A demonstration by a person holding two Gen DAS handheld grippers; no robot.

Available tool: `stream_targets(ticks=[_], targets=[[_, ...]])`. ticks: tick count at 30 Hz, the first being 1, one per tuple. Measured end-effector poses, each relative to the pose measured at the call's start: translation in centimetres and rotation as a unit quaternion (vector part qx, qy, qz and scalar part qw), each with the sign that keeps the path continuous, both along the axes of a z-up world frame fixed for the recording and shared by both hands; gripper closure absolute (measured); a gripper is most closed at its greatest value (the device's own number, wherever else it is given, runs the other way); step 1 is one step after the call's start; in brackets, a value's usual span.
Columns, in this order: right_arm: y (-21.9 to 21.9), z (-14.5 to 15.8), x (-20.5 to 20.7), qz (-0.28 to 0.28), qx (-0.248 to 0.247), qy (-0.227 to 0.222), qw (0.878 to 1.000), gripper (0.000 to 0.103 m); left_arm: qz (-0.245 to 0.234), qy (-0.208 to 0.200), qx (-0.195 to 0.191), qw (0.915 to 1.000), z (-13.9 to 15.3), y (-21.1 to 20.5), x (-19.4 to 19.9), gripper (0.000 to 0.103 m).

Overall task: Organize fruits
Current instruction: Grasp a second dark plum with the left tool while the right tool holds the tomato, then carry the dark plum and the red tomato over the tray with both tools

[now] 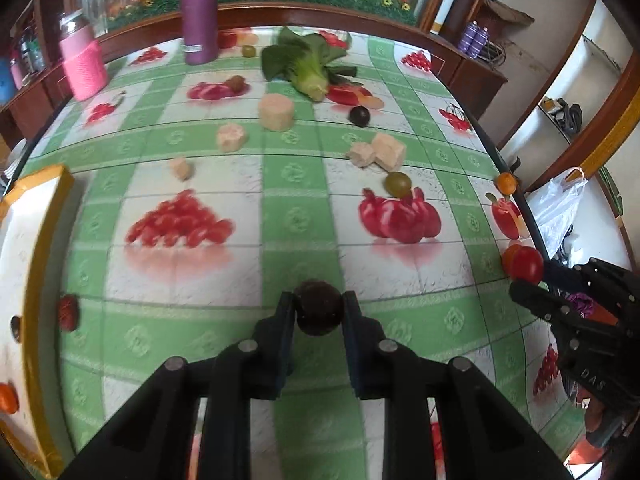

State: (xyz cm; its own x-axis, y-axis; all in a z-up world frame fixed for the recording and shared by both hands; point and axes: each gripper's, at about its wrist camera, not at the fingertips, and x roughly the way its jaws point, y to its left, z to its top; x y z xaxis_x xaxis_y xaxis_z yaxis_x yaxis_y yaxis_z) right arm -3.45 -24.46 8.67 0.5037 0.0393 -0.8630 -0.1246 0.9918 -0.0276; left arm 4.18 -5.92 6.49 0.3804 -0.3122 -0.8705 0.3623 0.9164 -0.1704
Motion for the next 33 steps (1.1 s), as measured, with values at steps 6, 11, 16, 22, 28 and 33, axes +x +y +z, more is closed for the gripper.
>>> stream_targets(ticks=[6,11,16,22,28,33], targets=[[3.4,0.6,-1.1,0.016,-0.003,-0.002,1.0,0.074,0.027,-0.005,-0.019,0.9994,1.3,5.0,-1.4,0.077],[7.6,0.8,-0.6,0.044,-0.004,-0.003,0.999,0.074,0.058,-0.012,-0.022,0.998,1.7,9.3,-1.7,0.077],[12.6,1.4,0.8,0.08,0.002,-0.008,0.997,0.074,0.097,-0.021,-0.027,0.9947,2.1,13.8,-1.6,0.077],[19.3,1.8,3.2,0.134,0.006,-0.008,0.991,0.074,0.142,-0.027,-0.026,0.9892,2.0,19.0,-1.1,0.077],[26.2,1.9,6.3,0.189,0.011,-0.007,0.982,0.074,0.195,-0.021,-0.019,0.9804,1.2,24.6,-0.1,0.077],[31.4,1.7,8.6,0.229,0.005,-0.013,0.973,0.074,0.233,-0.016,-0.004,0.9724,0.3,28.8,1.0,0.077]])
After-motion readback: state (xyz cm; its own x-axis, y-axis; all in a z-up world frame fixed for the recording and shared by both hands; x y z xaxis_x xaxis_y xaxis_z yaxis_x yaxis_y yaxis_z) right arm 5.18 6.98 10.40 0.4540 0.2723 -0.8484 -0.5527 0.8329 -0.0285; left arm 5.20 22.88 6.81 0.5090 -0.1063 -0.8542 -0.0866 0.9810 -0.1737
